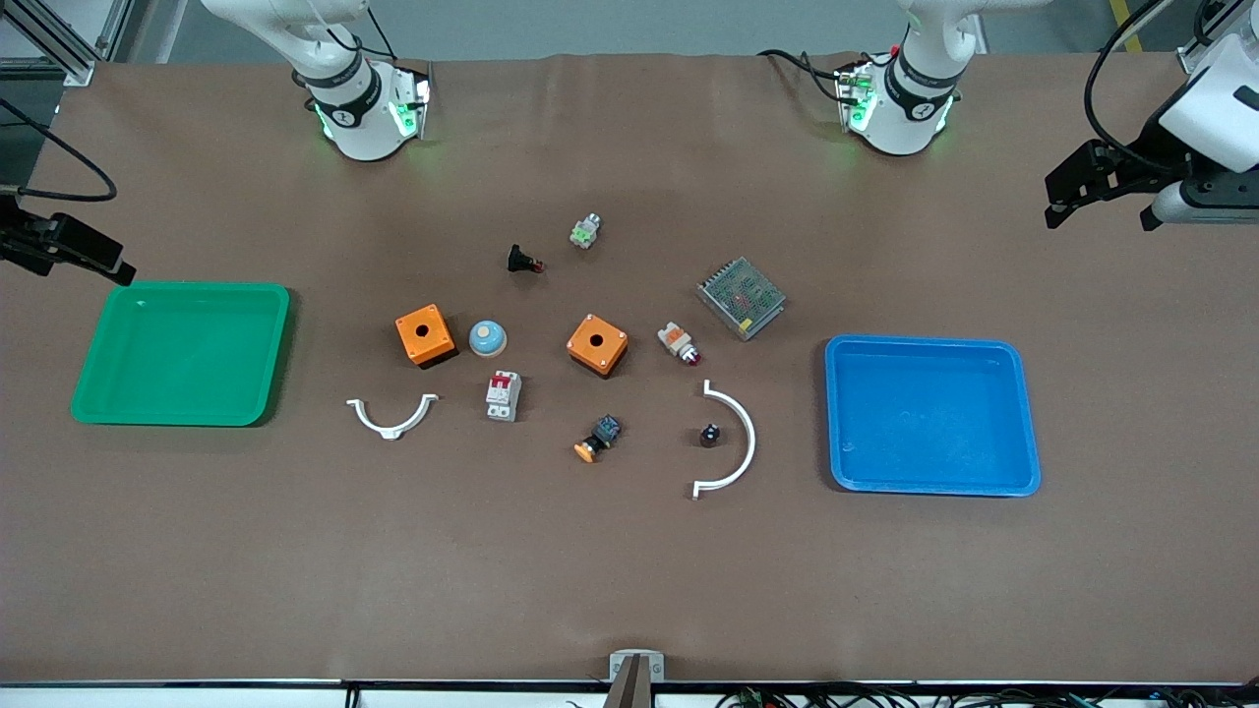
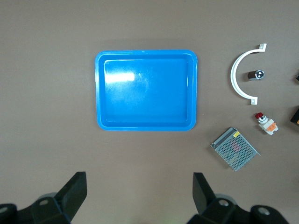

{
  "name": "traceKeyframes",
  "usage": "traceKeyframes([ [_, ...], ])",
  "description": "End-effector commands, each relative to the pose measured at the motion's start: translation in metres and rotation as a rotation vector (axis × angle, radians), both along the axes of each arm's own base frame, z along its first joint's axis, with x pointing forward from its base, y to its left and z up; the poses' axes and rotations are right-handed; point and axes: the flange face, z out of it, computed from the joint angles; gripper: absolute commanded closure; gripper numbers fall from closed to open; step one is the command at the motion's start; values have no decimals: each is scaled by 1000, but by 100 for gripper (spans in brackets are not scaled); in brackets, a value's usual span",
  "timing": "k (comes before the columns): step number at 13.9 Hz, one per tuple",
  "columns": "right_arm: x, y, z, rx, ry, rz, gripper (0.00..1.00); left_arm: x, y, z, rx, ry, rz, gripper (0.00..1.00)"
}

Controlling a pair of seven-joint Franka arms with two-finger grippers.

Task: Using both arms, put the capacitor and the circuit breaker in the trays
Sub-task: 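Lower the left gripper onto the black capacitor while the right gripper grasps the breaker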

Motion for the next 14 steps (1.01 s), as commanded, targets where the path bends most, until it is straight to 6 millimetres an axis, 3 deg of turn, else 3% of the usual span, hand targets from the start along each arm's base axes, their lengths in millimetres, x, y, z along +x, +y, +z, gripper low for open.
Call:
traceKeyframes([
  [1, -2, -4, 5, -13, 10, 6, 0, 1, -2, 5, -6, 5, -14, 0],
  [4, -4, 0, 1, -10, 39, 10, 0, 14, -7, -7, -9, 25, -25, 0],
  [6, -5, 26, -10, 11, 84, 23, 0, 43, -27, -26, -22, 48, -59, 0],
  [8, -5, 86, -27, 31, 106, 12, 0, 61, -67, -65, -14, 98, -103, 0],
  [10, -6, 175, -67, 14, 118, 19, 0, 75, -115, -109, 62, 103, -132, 0],
  [12, -9, 262, -122, -1, 105, -25, 0, 85, -157, -156, 69, 116, -89, 0],
  [14, -6, 321, -179, -15, 100, -55, 0, 94, -187, -196, 53, 114, -52, 0],
])
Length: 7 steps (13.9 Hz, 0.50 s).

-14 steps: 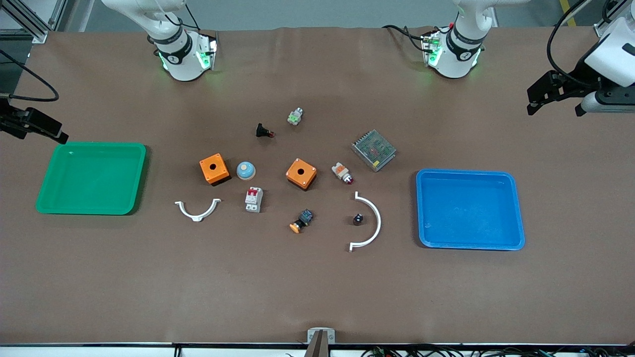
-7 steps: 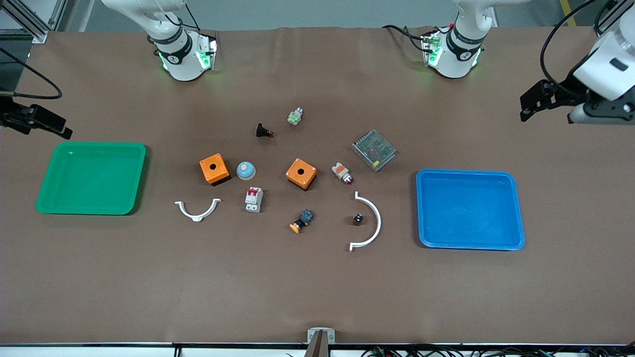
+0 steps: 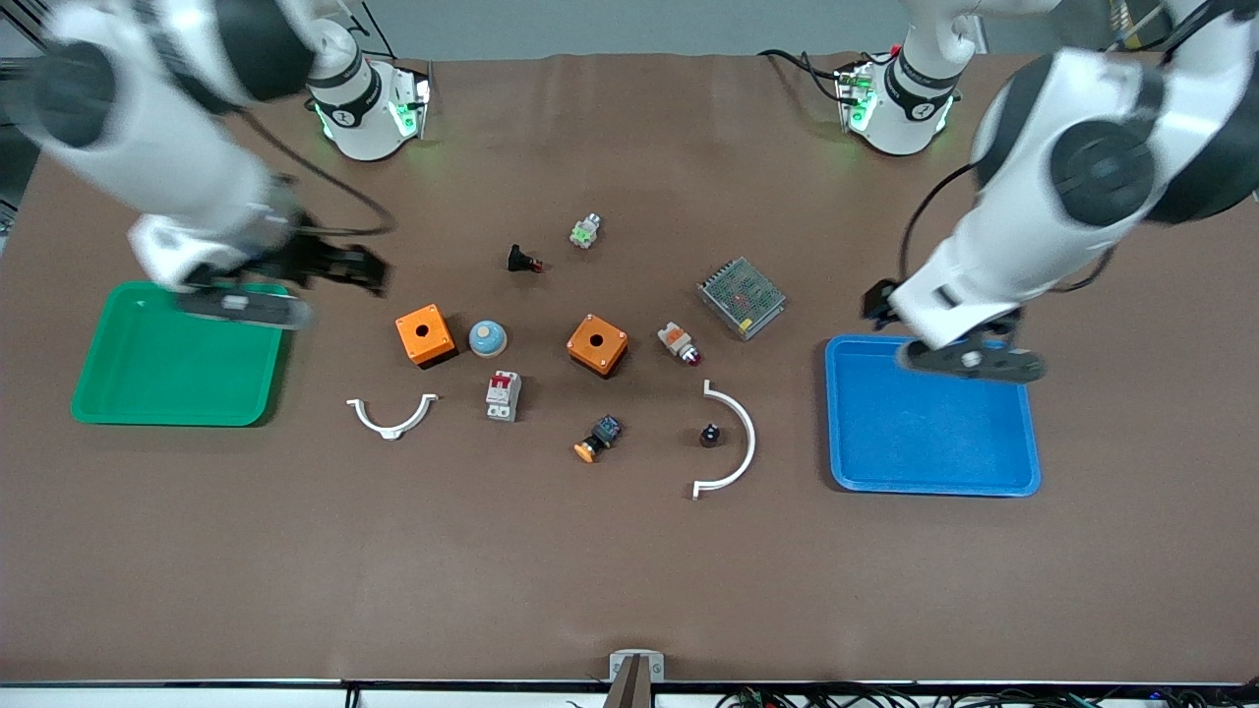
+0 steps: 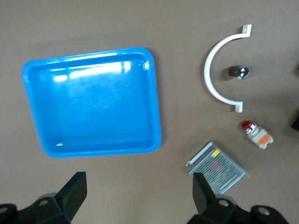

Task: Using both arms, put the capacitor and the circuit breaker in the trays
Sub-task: 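Lower the left gripper onto the black capacitor while the right gripper grasps the breaker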

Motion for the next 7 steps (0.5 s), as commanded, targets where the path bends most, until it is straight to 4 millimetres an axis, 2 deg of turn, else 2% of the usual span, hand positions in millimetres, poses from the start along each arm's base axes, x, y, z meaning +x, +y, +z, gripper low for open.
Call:
traceKeyframes([
  [1, 12, 50, -75, -29, 3, -35, 0, 16, -35, -44, -4, -14, 35, 0],
  [3, 26, 60, -127, -35, -5, -34, 0, 20, -71, -89, -24, -36, 68, 0],
  [4, 30, 61, -146, -40, -1, -36, 0, 20, -88, -111, -37, -53, 96, 1],
  [6, 39, 53, -172, -52, 11, -40, 0, 28, -105, -156, -73, -82, 175, 6],
  [7, 43, 46, -180, -57, 16, -48, 0, 26, -121, -175, -95, -100, 199, 11],
])
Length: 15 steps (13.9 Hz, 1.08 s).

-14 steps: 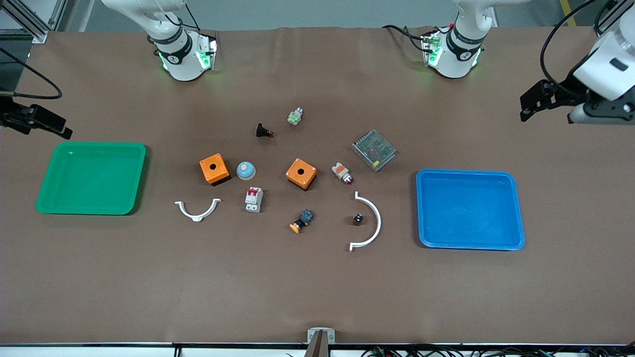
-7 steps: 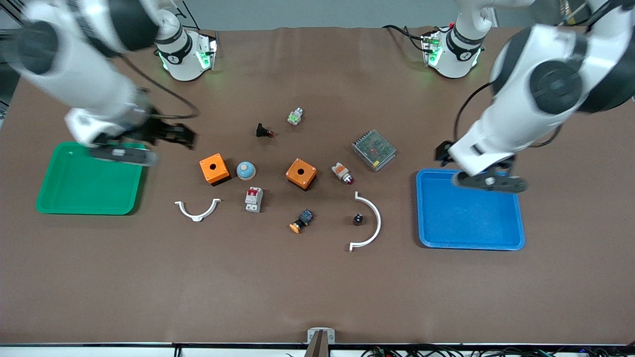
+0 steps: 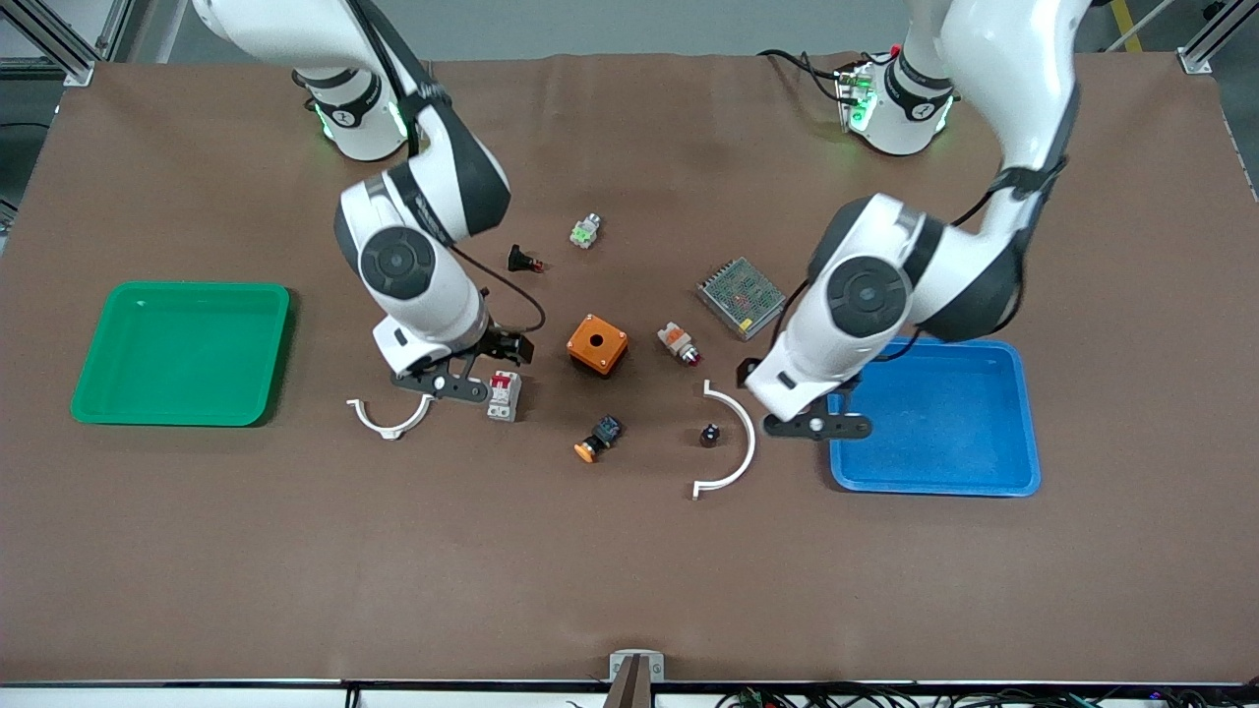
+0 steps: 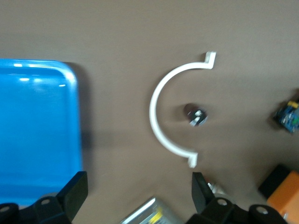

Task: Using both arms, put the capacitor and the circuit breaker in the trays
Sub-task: 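Lower the left gripper onto the black capacitor while the right gripper grasps the breaker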

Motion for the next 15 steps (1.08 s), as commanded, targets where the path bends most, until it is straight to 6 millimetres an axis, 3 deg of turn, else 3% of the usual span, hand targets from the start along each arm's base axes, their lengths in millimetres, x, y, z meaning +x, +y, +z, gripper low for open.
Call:
traceKeyframes([
  [1, 16, -14, -14, -10, -6, -16, 0, -1, -43, -52, -35, -49, 60, 18],
  [2, 18, -14, -28, -8, -13, -17, 0, -7, -61, -75, -51, -64, 67, 22],
  [6, 19, 0, -69, -1, -34, -3, 0, -7, -70, -135, -82, -113, 79, 33],
  [12, 15, 9, -93, 6, -36, 68, 2, -7, -67, -147, -37, -131, 50, 38],
  [13, 13, 12, -98, 5, -35, 74, 13, -7, -68, -146, -38, -132, 48, 40],
  [15, 12, 18, -99, 9, -43, 83, 51, -6, -66, -147, -36, -133, 47, 46],
])
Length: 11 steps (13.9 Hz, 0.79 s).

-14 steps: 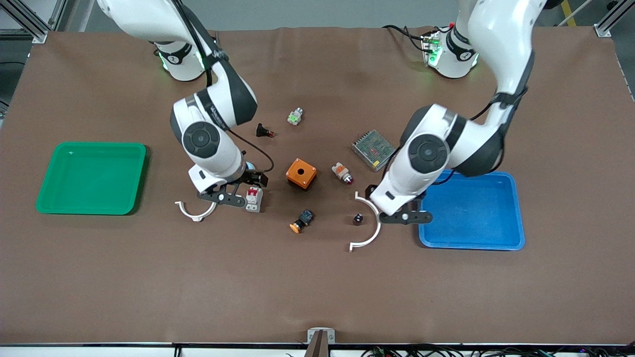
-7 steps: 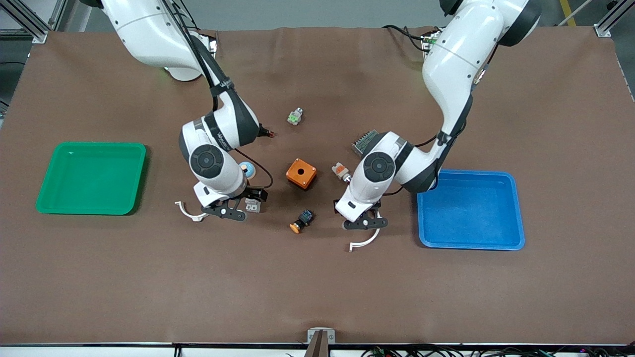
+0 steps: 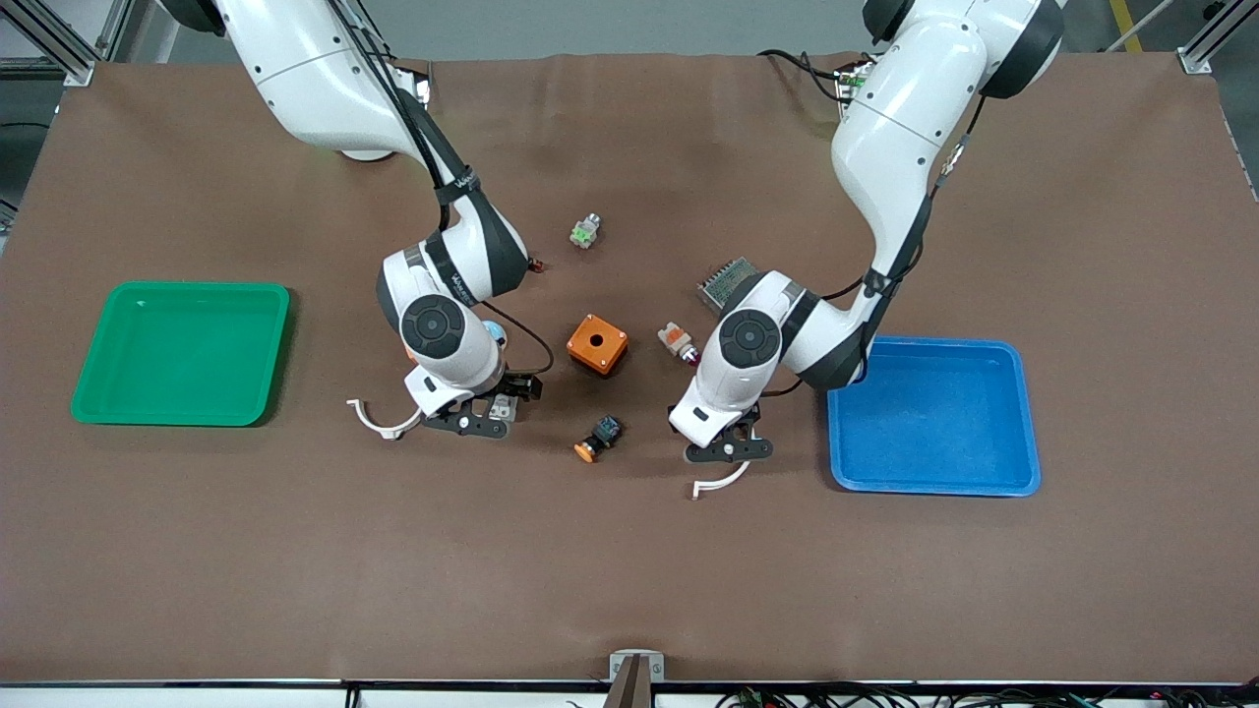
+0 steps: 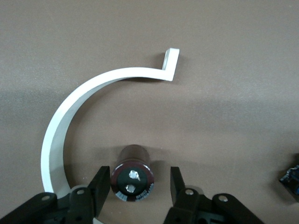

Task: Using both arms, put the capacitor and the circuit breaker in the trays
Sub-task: 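Close both grippers and lift the capacitor and the white breaker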

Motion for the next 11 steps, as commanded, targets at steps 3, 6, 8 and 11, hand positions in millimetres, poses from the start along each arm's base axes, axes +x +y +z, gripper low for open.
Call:
traceKeyframes([
  [3, 3, 7, -2, 0, -11, 19, 76, 5, 0, 4, 32, -36, -25, 55],
  [6, 4, 1, 13, -6, 11, 45, 82, 8, 5, 5, 33, -39, -20, 56],
  [8, 6, -13, 68, -18, 58, 64, 82, 11, 8, 6, 36, -42, -17, 62],
  [11, 11, -82, 169, -17, 122, 65, 82, 8, 3, 9, 32, -45, -6, 100],
])
